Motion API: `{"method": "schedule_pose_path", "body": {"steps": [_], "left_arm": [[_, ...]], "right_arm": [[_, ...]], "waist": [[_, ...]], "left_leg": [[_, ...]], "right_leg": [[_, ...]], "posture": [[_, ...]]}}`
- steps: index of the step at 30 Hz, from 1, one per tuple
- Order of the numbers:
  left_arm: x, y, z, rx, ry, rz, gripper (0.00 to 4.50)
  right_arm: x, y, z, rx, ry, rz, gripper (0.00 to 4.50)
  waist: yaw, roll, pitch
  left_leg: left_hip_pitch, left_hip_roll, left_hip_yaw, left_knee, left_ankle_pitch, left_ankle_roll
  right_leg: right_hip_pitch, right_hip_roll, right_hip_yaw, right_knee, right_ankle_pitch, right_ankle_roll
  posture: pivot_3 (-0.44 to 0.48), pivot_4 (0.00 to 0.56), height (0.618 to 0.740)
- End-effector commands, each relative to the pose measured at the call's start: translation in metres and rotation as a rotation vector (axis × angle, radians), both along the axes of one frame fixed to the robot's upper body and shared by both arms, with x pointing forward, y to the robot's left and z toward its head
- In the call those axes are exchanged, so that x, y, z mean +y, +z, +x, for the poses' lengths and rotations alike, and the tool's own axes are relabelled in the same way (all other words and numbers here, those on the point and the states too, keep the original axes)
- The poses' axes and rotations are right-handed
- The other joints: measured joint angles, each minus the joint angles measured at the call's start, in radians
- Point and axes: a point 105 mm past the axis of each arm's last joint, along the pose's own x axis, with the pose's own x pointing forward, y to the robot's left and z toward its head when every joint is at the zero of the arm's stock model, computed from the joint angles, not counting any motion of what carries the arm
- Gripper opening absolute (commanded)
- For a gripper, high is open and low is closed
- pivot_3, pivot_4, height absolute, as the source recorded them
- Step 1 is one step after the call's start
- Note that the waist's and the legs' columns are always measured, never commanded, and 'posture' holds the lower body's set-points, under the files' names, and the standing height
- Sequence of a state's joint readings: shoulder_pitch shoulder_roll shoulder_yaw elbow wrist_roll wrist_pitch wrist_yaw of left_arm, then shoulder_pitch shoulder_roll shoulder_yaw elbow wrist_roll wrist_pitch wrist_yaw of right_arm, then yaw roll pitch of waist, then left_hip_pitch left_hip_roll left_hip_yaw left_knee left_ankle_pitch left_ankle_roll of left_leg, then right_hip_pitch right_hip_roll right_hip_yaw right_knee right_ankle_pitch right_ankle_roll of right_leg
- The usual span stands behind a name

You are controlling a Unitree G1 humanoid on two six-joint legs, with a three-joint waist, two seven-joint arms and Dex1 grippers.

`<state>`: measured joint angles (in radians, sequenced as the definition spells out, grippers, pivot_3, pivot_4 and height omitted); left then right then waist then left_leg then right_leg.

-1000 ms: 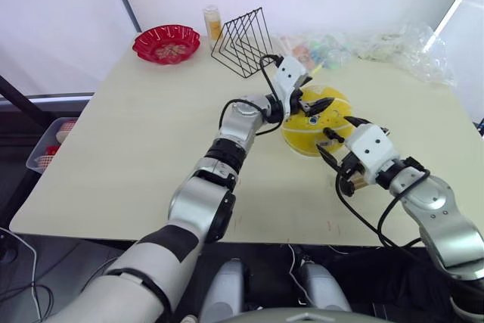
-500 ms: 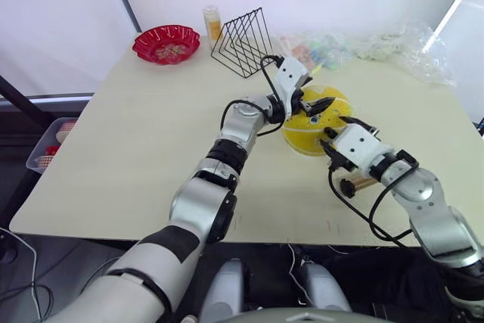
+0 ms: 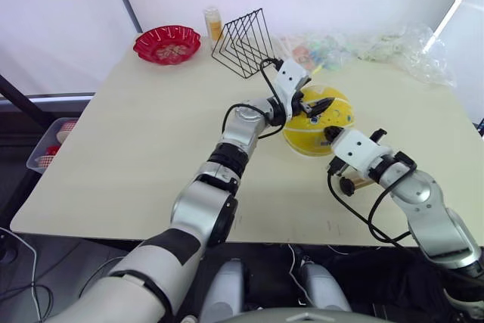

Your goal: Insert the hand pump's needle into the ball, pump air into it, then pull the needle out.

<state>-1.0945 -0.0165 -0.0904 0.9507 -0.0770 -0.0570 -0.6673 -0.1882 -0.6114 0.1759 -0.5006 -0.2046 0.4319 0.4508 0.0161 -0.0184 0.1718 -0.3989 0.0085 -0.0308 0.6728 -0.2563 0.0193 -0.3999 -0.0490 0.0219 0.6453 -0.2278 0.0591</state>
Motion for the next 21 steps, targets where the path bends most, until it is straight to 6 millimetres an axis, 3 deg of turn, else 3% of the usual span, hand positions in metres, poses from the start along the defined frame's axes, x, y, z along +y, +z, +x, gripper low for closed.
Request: {"method": "schedule_pose_path", "body": {"steps": [1,21], "left_arm": [[0.004,-0.043,-0.002,0.073,0.038,0.125,4.5],[0.01,-0.078,-0.006,0.106,0.071,0.199,4.5]], "right_arm": [[-0.001,0.024,-0.008,-0.091,0.015,0.003,0.33],[0.001,0.038,-0.03,-0.098,0.023,0.024,0.33]], "waist": [[0.001,0.0,0.0],[0.006,-0.001,-0.002]], "left_leg": [[0.0,0.0,0.0,0.0,0.0,0.0],[0.001,-0.001,-0.004,0.001,0.0,0.0]], "right_leg": [[0.0,0.0,0.0,0.0,0.0,0.0],[0.005,-0.002,-0.005,-0.001,0.0,0.0]], "posture": [[0.0,0.15,0.74],[0.0,0.15,0.74]]}}
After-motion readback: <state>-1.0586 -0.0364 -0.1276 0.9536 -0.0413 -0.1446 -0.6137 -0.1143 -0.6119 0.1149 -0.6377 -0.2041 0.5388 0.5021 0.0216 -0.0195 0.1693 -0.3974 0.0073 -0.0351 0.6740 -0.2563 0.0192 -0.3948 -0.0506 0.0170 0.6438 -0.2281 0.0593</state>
